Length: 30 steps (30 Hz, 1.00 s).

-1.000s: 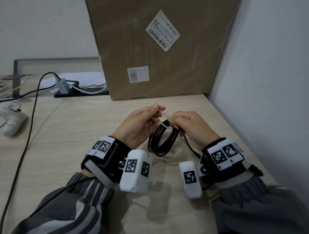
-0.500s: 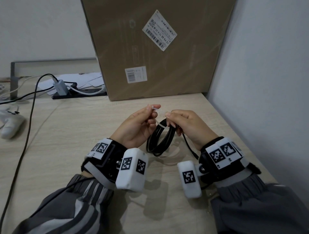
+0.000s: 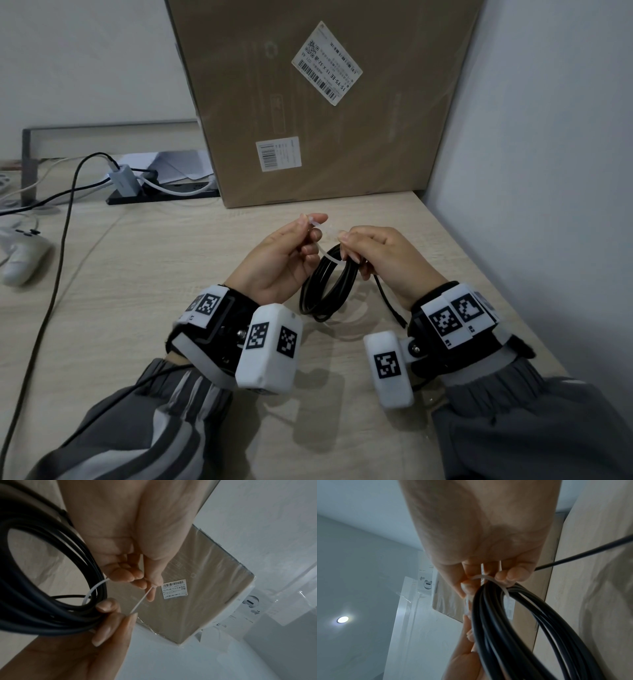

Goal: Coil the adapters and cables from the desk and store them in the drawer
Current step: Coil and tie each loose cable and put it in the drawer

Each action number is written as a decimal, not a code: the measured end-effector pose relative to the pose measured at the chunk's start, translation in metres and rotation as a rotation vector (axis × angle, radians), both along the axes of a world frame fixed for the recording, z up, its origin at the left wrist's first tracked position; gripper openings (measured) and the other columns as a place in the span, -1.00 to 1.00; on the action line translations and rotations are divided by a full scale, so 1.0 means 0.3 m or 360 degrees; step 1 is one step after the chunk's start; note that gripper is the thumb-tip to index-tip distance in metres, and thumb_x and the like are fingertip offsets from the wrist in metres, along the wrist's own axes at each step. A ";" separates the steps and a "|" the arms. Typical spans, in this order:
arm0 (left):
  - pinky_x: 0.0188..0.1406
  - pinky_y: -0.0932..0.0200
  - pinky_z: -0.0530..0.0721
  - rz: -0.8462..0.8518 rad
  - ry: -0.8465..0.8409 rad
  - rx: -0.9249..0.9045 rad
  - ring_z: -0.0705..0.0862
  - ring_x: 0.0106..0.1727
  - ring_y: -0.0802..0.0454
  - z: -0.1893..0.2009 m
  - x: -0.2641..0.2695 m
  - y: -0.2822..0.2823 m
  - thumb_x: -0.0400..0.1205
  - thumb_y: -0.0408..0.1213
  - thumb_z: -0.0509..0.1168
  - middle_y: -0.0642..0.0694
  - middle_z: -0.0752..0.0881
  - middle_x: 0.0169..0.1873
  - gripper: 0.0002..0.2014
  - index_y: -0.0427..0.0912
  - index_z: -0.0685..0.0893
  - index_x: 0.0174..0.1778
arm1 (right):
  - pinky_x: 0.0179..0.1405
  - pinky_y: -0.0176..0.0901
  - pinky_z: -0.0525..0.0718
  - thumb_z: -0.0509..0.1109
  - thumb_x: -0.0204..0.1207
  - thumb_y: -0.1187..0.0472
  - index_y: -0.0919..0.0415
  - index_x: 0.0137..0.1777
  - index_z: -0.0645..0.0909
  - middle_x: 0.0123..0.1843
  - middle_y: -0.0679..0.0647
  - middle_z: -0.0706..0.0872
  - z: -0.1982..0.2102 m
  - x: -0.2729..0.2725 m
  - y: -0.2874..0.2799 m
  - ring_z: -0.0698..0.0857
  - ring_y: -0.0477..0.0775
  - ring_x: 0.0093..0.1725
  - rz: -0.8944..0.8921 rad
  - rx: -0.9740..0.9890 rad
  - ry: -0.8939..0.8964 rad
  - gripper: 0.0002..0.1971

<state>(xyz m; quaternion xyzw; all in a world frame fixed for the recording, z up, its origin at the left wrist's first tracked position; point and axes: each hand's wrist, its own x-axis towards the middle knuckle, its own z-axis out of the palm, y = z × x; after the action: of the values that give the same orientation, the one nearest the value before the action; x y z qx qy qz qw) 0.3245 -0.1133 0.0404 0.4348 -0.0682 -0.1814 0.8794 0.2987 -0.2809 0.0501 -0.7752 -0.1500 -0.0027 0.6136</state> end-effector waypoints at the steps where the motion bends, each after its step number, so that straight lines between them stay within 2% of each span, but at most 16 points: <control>1: -0.47 0.44 0.54 -0.0001 0.0001 -0.0002 0.45 -0.49 0.26 0.001 -0.001 0.000 0.70 -0.20 0.11 0.01 0.54 -0.37 -0.78 -0.19 0.64 0.02 | -0.41 -0.21 0.42 0.25 0.65 0.17 0.11 -0.53 0.43 -0.30 0.19 0.57 0.000 0.000 0.000 0.43 0.02 -0.41 -0.0002 0.0001 -0.0001 -0.55; 5: -0.47 0.45 0.54 -0.0005 -0.0003 -0.0005 0.45 -0.49 0.26 0.002 -0.001 0.000 0.63 -0.18 0.16 0.02 0.55 -0.38 -0.79 -0.19 0.64 0.02 | -0.42 -0.22 0.42 0.24 0.65 0.17 0.12 -0.52 0.43 -0.31 0.16 0.56 -0.002 -0.001 0.000 0.43 0.01 -0.40 0.0006 0.0030 -0.0005 -0.56; 10: -0.46 0.45 0.53 -0.0007 -0.0003 -0.0008 0.44 -0.49 0.25 -0.001 -0.001 0.000 0.63 -0.19 0.16 0.01 0.53 -0.36 -0.79 -0.19 0.63 0.03 | -0.43 -0.24 0.43 0.26 0.57 0.06 0.07 -0.54 0.43 -0.32 0.13 0.57 -0.004 0.001 0.002 0.44 0.03 -0.38 0.0022 0.0051 -0.0011 -0.59; 14: -0.47 0.44 0.54 -0.0012 -0.0010 -0.0015 0.45 -0.49 0.25 0.000 -0.001 0.000 0.61 -0.19 0.18 0.01 0.54 -0.37 -0.79 -0.20 0.63 0.03 | -0.41 -0.21 0.42 0.26 0.62 0.13 0.08 -0.54 0.43 -0.32 0.15 0.55 -0.005 0.002 -0.001 0.43 -0.01 -0.41 0.0019 0.0043 -0.0010 -0.56; 20: -0.47 0.43 0.55 -0.0033 -0.0022 0.0002 0.46 -0.48 0.25 -0.002 -0.002 0.005 0.60 -0.19 0.19 0.00 0.54 -0.36 -0.78 -0.20 0.64 0.03 | -0.42 -0.22 0.42 0.27 0.60 0.10 0.05 -0.56 0.44 -0.33 0.15 0.57 -0.005 0.003 0.000 0.44 -0.01 -0.41 0.0007 0.0040 0.0002 -0.56; 26: -0.48 0.42 0.53 -0.0011 -0.0078 0.0148 0.43 -0.46 0.23 0.006 -0.001 0.018 0.60 -0.21 0.21 0.00 0.55 -0.35 -0.77 -0.23 0.68 0.05 | -0.41 -0.24 0.43 0.27 0.59 0.11 0.01 -0.61 0.43 -0.27 0.24 0.55 -0.001 0.001 0.002 0.44 0.04 -0.37 0.0013 0.0034 0.0025 -0.53; 30: -0.49 0.42 0.49 0.0027 -0.0120 0.0268 0.41 -0.46 0.22 0.007 -0.001 0.019 0.69 -0.22 0.18 0.01 0.54 -0.35 -0.77 -0.22 0.71 0.02 | -0.41 -0.26 0.42 0.25 0.62 0.16 0.02 -0.61 0.41 -0.30 0.22 0.53 -0.001 0.000 0.001 0.43 -0.02 -0.40 0.0027 0.0042 0.0022 -0.51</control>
<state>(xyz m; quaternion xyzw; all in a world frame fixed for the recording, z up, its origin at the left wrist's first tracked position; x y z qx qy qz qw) 0.3243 -0.1076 0.0426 0.5143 -0.0821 -0.1624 0.8381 0.2987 -0.2804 0.0497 -0.7658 -0.1523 0.0057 0.6248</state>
